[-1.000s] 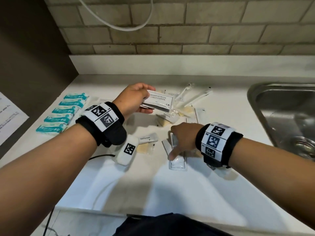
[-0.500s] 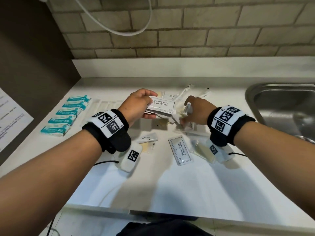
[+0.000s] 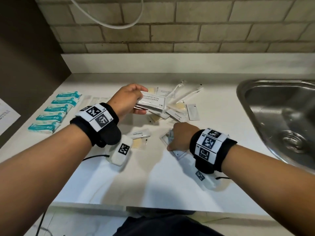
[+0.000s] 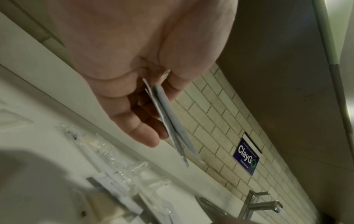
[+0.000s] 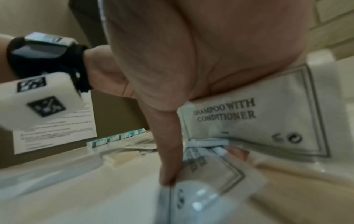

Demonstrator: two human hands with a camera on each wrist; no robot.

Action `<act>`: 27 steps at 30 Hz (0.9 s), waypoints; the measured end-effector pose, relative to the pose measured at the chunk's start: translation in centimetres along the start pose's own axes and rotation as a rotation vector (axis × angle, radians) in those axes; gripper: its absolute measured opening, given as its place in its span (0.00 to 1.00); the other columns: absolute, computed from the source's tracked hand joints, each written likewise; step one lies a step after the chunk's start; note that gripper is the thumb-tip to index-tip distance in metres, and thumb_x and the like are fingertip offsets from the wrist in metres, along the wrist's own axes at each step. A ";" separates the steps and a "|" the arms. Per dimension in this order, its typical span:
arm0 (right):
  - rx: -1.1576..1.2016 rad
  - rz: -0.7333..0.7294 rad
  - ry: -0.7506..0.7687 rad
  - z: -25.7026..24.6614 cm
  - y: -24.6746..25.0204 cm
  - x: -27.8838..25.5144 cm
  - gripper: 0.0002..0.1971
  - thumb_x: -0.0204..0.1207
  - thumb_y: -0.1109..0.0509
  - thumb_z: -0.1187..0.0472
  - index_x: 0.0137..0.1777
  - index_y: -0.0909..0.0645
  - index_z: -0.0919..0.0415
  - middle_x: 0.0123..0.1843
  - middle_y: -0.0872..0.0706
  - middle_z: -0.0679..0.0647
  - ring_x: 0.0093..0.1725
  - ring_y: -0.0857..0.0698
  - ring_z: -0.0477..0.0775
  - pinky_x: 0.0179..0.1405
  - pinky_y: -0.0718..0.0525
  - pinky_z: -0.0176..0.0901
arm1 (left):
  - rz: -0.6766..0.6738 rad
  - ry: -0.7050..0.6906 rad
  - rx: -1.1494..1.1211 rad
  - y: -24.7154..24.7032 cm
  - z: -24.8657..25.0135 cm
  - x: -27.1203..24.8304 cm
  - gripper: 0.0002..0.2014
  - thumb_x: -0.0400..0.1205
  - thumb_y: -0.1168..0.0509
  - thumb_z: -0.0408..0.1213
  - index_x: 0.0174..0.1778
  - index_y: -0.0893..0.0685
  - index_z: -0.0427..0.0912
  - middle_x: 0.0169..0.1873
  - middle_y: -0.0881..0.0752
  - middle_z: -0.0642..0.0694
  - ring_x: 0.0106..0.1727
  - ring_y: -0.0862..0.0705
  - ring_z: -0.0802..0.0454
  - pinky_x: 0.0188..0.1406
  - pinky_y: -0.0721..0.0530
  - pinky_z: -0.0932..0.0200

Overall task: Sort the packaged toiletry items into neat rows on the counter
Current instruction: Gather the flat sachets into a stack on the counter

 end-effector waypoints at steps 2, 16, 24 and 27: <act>-0.028 -0.051 0.042 -0.1 0.5 0.1 0.21 0.71 0.23 0.55 0.60 0.20 0.65 0.57 0.15 0.56 0.53 0.16 0.57 0.41 0.20 0.39 | 0.019 0.027 0.031 0.1 -0.6 0.1 0.13 0.84 0.47 0.26 0.49 0.19 0.45 0.53 0.15 0.38 0.47 0.12 0.43 0.41 0.09 0.49; 0.143 0.201 0.341 -2.5 10.2 3.7 0.19 0.62 0.16 0.52 0.41 0.25 0.55 0.36 0.21 0.46 0.35 0.23 0.49 0.27 0.32 0.38 | -0.133 0.192 -0.174 -2.1 -1.7 0.7 0.27 0.82 0.45 0.64 0.63 0.17 0.47 0.53 0.11 0.36 0.46 0.10 0.32 0.40 0.12 0.32; 0.195 0.252 0.408 -2.3 11.1 7.0 0.36 0.47 0.10 0.49 0.49 0.28 0.56 0.36 0.22 0.45 0.31 0.25 0.45 0.23 0.30 0.33 | -0.215 0.112 -0.091 -1.5 -1.4 3.6 0.13 0.83 0.34 0.43 0.60 0.24 0.40 0.49 0.14 0.43 0.43 0.14 0.54 0.25 0.13 0.57; 0.269 0.169 0.397 -1.8 11.9 8.3 0.40 0.47 0.10 0.49 0.57 0.28 0.54 0.44 0.18 0.46 0.35 0.18 0.46 0.29 0.22 0.35 | -0.177 0.089 -0.098 -0.6 -1.4 4.7 0.06 0.84 0.36 0.37 0.56 0.22 0.43 0.48 0.13 0.42 0.38 0.11 0.52 0.22 0.15 0.60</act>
Point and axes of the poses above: each hand's wrist, its own x-axis towards the middle knuckle, its own y-axis out of the back of the hand, z = x × y, the point moved 1 cm from there along x, towards the middle knuckle
